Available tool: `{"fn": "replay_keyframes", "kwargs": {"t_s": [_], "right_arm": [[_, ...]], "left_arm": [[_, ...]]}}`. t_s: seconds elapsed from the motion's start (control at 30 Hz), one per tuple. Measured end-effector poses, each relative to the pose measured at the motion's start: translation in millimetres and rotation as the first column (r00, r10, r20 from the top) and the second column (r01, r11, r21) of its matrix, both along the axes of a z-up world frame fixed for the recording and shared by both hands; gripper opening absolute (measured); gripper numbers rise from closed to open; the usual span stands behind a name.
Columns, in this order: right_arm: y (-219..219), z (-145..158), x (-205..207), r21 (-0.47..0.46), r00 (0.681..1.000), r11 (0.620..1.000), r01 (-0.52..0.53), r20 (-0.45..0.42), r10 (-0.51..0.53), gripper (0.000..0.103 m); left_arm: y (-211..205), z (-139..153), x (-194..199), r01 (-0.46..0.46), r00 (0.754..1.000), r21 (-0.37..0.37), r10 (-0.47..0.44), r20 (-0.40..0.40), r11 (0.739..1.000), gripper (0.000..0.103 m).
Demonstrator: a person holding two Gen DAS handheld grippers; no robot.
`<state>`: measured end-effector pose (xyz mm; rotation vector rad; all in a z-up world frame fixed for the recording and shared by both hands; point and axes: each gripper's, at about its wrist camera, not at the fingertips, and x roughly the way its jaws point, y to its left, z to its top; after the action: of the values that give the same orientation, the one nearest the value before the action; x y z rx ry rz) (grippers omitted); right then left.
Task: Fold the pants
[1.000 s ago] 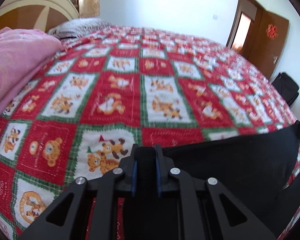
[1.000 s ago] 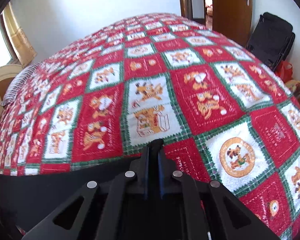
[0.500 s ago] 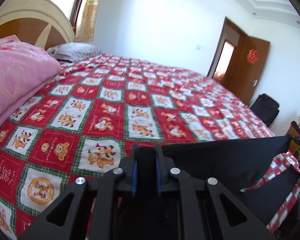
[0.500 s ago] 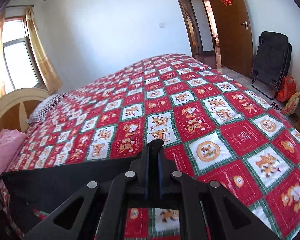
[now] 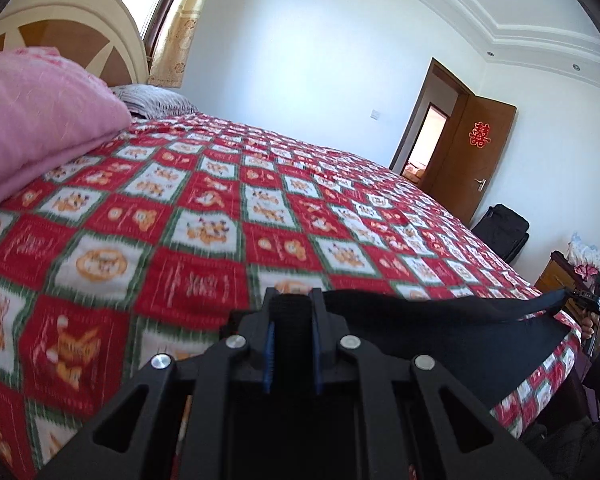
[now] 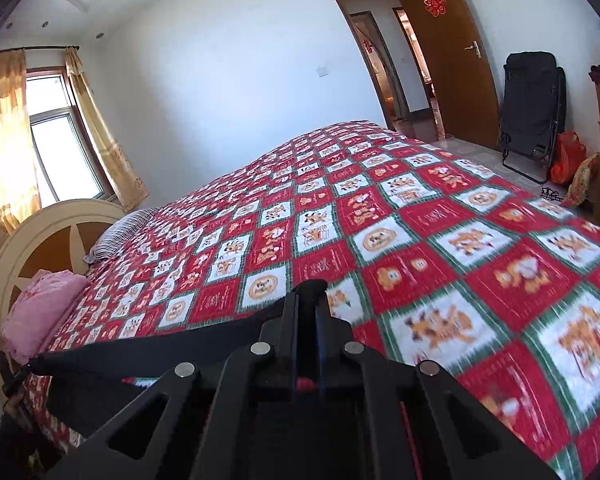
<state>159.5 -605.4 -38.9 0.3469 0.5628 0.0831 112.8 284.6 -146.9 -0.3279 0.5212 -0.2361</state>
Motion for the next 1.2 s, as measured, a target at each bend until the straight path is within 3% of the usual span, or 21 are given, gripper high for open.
{"fn": "replay_keyframes", "kwargs": {"t_s": [0.13,0.3,0.4,0.5,0.57,0.6,0.67,0.77,0.97,1.1,1.2], "right_arm": [[-8.4,-8.0,-29.0,0.012,1.000,1.000,0.020,-0.017,-0.020,0.007],[-12.2,-25.7,-42.4,-0.033,0.995,0.999,0.040,-0.086,-0.042,0.007],[-12.2,-36.8,-46.4,-0.041,0.992,0.998,0.039,-0.115,-0.044,0.007],[-14.0,-42.4,-53.0,-0.036,0.992,0.999,0.038,-0.122,-0.042,0.007],[-16.0,-45.1,-56.7,-0.018,0.991,1.000,0.022,-0.129,-0.025,0.008],[-16.3,-45.2,-59.4,-0.019,0.992,1.000,0.020,-0.126,-0.023,0.011],[-16.4,-44.8,-64.3,-0.034,0.991,0.999,0.018,-0.132,-0.022,0.026],[-19.0,-41.4,-79.0,-0.037,0.991,0.999,0.016,-0.130,-0.021,0.040],[-28.7,-27.5,-116.5,-0.070,0.987,0.990,0.126,-0.095,-0.132,0.042],[-5.9,-2.6,-127.1,-0.057,0.990,0.989,0.139,-0.010,-0.140,0.042],[43.4,13.9,-110.2,-0.082,1.000,0.996,0.017,0.010,-0.016,0.042]], "left_arm": [[-1.1,-18.1,-14.9,0.023,1.000,0.013,-0.023,-0.016,1.000,0.015],[-6.7,-35.8,-22.3,0.028,0.999,0.065,-0.026,-0.044,0.997,0.016],[-4.1,-38.1,-27.4,0.027,0.999,0.061,-0.025,-0.036,0.998,0.018],[-0.6,-38.2,-30.3,0.006,0.999,0.103,-0.002,-0.040,0.995,0.033],[4.1,-39.1,-32.5,-0.005,0.999,0.113,0.010,-0.048,0.994,0.036],[8.3,-39.2,-34.1,-0.014,0.998,0.121,0.021,-0.054,0.993,0.042],[15.5,-40.3,-38.6,-0.039,0.997,0.137,0.048,-0.059,0.990,0.053],[31.9,-41.3,-46.6,-0.096,0.992,0.141,0.107,-0.069,0.985,0.055],[60.3,-36.5,-66.8,-0.217,0.972,0.106,0.225,-0.066,0.970,0.055],[36.5,-17.8,-70.3,-0.187,0.982,0.127,0.190,-0.013,0.974,0.063],[-0.4,-5.5,-60.4,-0.104,0.995,0.146,0.102,0.018,0.984,0.064]]}}
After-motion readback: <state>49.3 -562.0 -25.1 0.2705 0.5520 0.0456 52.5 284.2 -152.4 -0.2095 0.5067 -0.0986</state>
